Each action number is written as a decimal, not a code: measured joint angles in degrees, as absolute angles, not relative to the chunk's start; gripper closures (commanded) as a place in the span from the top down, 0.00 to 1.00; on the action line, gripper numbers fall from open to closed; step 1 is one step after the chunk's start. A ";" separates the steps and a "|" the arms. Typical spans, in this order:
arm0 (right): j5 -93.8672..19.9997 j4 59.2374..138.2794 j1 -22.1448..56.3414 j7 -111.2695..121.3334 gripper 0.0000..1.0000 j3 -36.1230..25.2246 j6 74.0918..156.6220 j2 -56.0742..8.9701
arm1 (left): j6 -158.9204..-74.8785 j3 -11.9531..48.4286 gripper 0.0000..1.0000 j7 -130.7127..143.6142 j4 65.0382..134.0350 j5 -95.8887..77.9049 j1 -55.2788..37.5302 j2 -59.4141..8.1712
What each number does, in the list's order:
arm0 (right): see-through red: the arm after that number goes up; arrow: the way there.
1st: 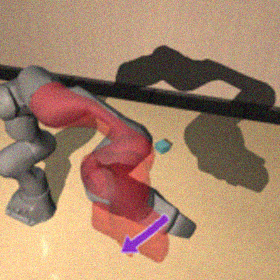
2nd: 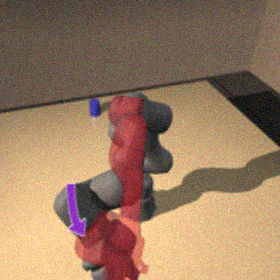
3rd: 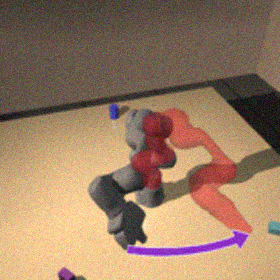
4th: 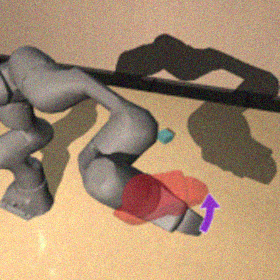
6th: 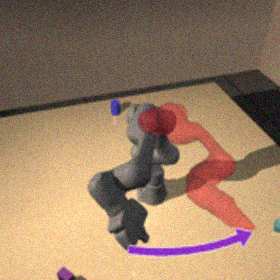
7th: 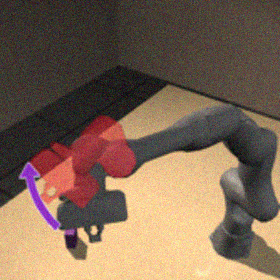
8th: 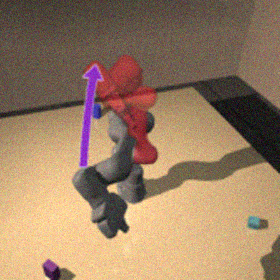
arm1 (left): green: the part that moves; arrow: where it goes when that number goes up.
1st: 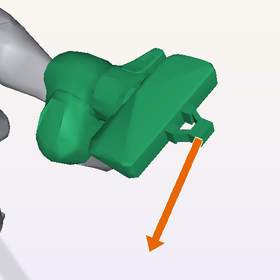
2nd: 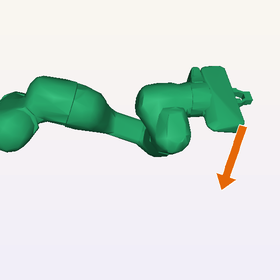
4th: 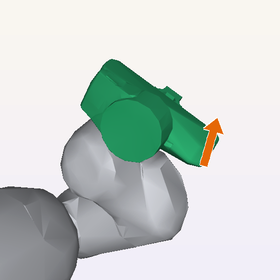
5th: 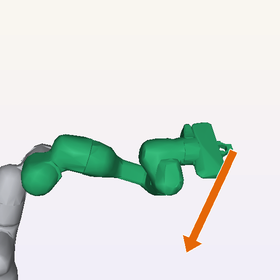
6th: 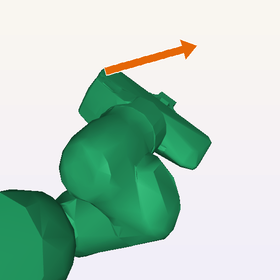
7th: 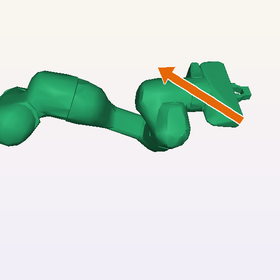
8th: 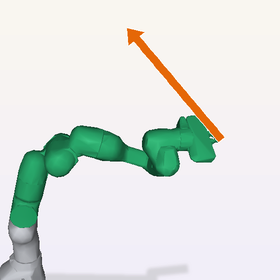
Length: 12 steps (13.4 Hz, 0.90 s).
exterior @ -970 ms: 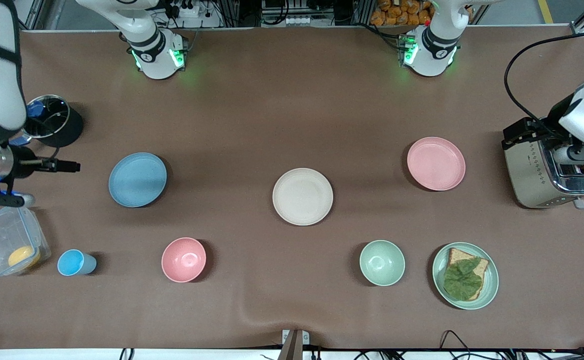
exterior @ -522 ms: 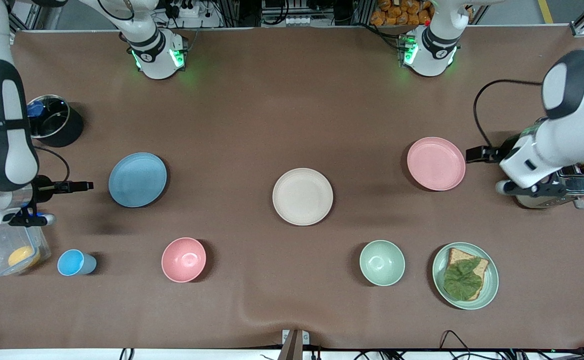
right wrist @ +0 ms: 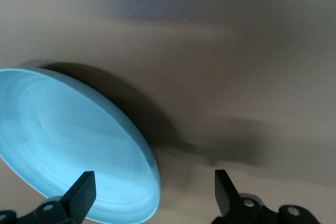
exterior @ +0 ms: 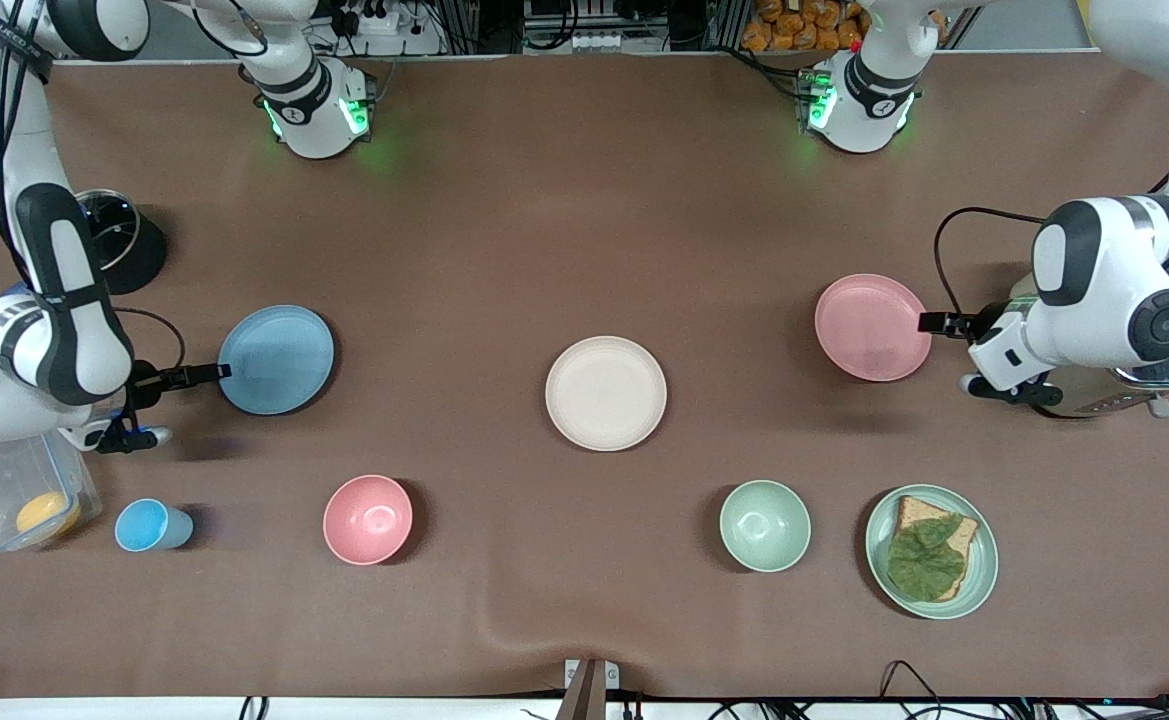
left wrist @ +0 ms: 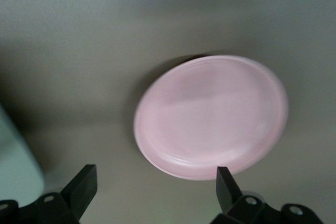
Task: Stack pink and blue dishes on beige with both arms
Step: 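Grip the blue plate with the right gripper, the pink with the left gripper, then carry the pink plate onto the beige plate with the left gripper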
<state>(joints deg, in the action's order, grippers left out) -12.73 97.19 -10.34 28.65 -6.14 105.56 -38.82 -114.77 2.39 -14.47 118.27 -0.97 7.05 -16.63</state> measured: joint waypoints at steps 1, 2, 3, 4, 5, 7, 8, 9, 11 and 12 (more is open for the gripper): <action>-13.17 97.19 -10.25 28.82 0.69 -5.75 105.56 -39.18 | -119.21 2.40 1.00 -17.33 121.47 -0.97 9.42 -17.69; -13.38 97.20 -10.17 29.11 0.40 -5.45 105.56 -39.46 | -122.33 2.42 1.00 -20.44 123.41 -1.27 11.76 -19.21; -13.43 97.20 -10.10 30.55 0.13 -5.31 105.53 -39.60 | -124.10 2.44 0.86 -23.91 124.07 -2.97 13.58 -20.98; -13.46 97.20 -10.09 32.91 0.00 -5.29 105.48 -39.63 | -124.86 2.44 0.68 -27.49 124.04 -6.14 14.80 -22.64; -13.47 97.20 -10.09 35.05 0.00 -5.31 105.47 -39.63 | -125.28 2.45 0.57 -30.08 123.98 -8.83 15.45 -23.92; -13.48 97.20 -10.09 36.87 0.00 -5.33 105.47 -39.63 | -125.55 2.63 0.38 -31.31 123.71 -10.89 15.61 -24.96; -13.48 97.20 -10.09 37.08 0.00 -5.33 105.47 -39.64 | -125.54 2.67 0.18 -31.31 123.58 -11.33 15.61 -24.97; -13.48 97.20 -10.08 37.08 0.00 -5.32 105.47 -39.64 | -125.54 2.67 0.03 -31.31 123.56 -11.59 15.61 -25.07; -13.50 97.17 -9.98 37.07 0.00 -5.27 105.44 -39.64 | -125.50 2.82 0.00 -31.31 123.39 -11.74 15.60 -25.31; -13.50 96.98 -9.93 37.08 0.00 -5.24 104.93 -39.64 | -125.40 2.95 0.00 -31.32 123.25 -11.83 15.56 -25.41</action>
<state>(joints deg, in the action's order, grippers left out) -13.50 96.98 -9.93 37.08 -5.24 104.93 -39.64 -125.40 2.95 -31.32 123.25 -11.83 15.56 -25.41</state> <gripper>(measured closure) 0.978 0.868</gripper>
